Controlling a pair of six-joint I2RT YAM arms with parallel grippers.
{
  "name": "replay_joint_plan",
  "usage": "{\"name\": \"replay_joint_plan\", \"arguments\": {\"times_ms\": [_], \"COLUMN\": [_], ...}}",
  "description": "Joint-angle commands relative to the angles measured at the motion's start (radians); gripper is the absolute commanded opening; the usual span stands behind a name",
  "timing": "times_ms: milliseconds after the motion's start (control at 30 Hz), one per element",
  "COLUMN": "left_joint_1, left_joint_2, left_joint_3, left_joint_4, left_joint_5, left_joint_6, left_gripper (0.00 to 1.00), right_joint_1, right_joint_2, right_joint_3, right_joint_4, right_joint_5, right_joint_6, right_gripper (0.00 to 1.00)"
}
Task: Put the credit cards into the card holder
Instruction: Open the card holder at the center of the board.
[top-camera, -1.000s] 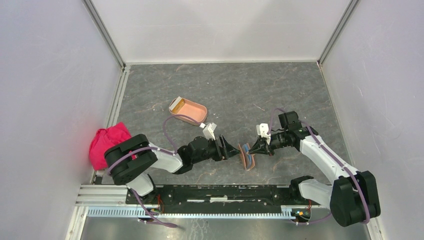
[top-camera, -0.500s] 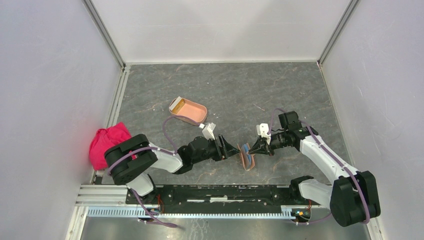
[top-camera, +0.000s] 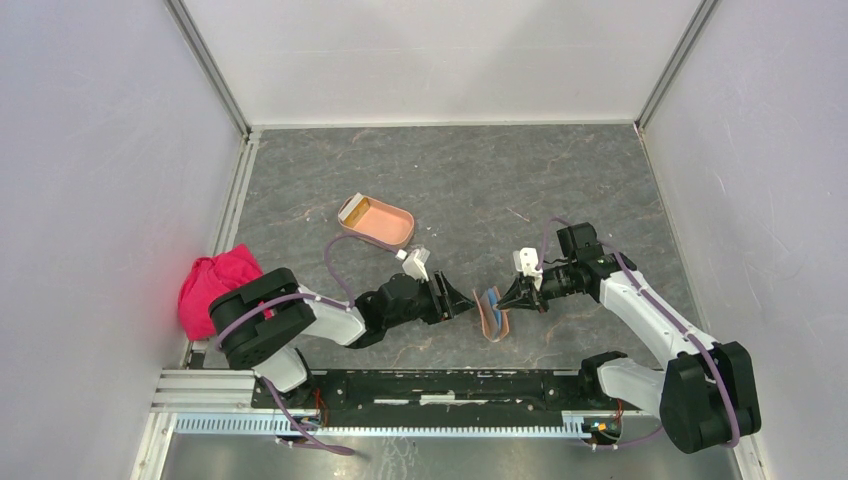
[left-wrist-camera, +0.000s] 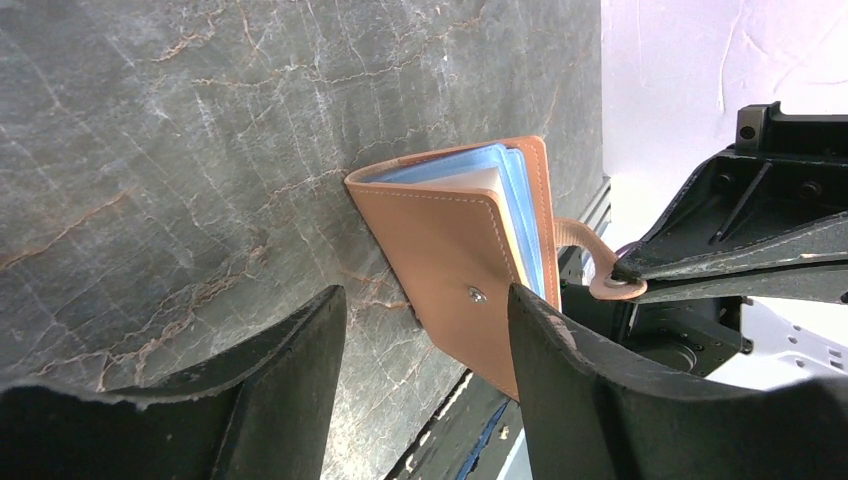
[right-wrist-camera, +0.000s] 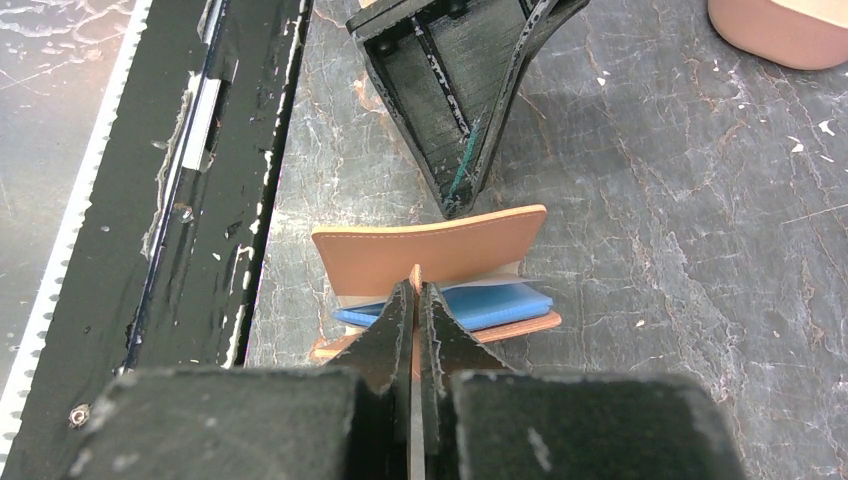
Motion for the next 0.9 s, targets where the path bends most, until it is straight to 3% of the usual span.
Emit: {"name": "replay_joint_plan", "arguments": {"times_ms": [0,600,867], "left_joint_1": [0.001,0.001,0.000], "left_joint_2": [-0.014,-0.161,-0.090], "left_joint_3": [0.021,-0.019,0.032], "left_joint_4": [0.006,-0.049,-0.062], "left_joint_5": [-0.024,-0.065,-0.032], "left_joint_6": [-0.016,0.046,0.034], "left_gripper": [0.66,0.66,0.70], "right_joint_1": [-0.005,-0.008,-0.012], "right_joint_2": [0.003,0.002,0.005], "right_joint_3": [0.039,0.038,0.034], "right_joint_4": [-0.016,0.002,0.011], "right_joint_5": [-0.031,-0.017,-0.020], "right_joint_6": [-0.034,-0.013,0.000], "right_gripper": [0.00,0.00,0.00]}}
